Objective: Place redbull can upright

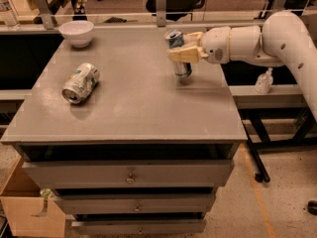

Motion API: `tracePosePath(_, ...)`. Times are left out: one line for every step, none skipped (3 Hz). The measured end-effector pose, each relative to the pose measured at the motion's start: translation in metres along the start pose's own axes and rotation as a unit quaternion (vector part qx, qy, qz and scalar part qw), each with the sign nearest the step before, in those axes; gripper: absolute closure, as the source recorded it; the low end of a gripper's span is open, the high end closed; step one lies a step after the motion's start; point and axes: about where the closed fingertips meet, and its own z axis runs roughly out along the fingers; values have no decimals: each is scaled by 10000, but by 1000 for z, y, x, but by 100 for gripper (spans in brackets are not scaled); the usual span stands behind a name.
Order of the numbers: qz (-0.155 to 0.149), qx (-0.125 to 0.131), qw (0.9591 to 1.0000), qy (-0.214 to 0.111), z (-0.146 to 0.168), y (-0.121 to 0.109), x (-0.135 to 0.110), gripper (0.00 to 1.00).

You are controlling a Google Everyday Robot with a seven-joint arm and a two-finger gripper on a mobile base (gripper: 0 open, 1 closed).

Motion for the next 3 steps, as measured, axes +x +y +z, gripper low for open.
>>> tracePosePath(59,-38,9996,-285,-5,-3,5,100)
tracePosePath(99,-102,9985,-522,-8,-6,8,100)
tracePosePath(141,-194,9973,-698,-10,-10,14,100)
